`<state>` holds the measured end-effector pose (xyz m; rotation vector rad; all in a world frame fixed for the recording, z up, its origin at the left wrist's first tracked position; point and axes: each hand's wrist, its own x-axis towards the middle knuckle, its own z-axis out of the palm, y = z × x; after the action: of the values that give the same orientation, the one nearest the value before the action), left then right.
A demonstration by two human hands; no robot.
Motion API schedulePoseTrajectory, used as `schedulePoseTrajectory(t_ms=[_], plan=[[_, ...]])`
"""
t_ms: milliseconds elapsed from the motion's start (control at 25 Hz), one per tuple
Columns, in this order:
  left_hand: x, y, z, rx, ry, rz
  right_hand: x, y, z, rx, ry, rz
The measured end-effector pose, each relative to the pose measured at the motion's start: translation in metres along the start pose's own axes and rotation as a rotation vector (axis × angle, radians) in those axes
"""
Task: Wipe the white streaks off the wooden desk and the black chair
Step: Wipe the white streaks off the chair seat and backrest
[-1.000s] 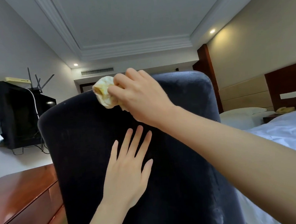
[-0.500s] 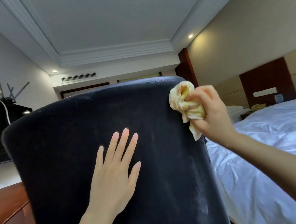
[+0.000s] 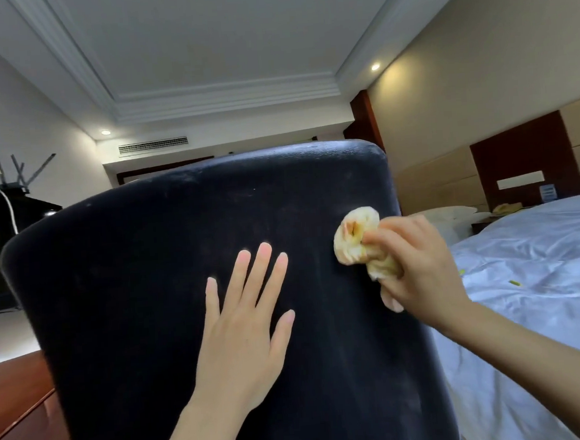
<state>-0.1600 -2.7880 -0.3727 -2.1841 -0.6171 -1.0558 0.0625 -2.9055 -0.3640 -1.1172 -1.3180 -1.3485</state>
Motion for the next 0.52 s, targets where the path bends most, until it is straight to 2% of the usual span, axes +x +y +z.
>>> schedulePoseTrajectory(t_ms=[80,160,360,520], plan=[[-0.001,0.001,0.000,-0.015,0.001,0.020,0.037,-0.010,0.004,0.002,0.080,0.037],[-0.003,-0.007,-0.002,-0.039,-0.001,0.037,0.078,-0.027,0.013,-0.012,0.128,-0.012],[-0.003,-0.022,-0.005,-0.093,0.002,0.079,0.140,-0.079,0.048,-0.082,0.117,-0.292],[-0.003,-0.029,-0.007,-0.093,-0.003,0.071,0.140,-0.105,0.073,-0.130,0.038,-0.508]])
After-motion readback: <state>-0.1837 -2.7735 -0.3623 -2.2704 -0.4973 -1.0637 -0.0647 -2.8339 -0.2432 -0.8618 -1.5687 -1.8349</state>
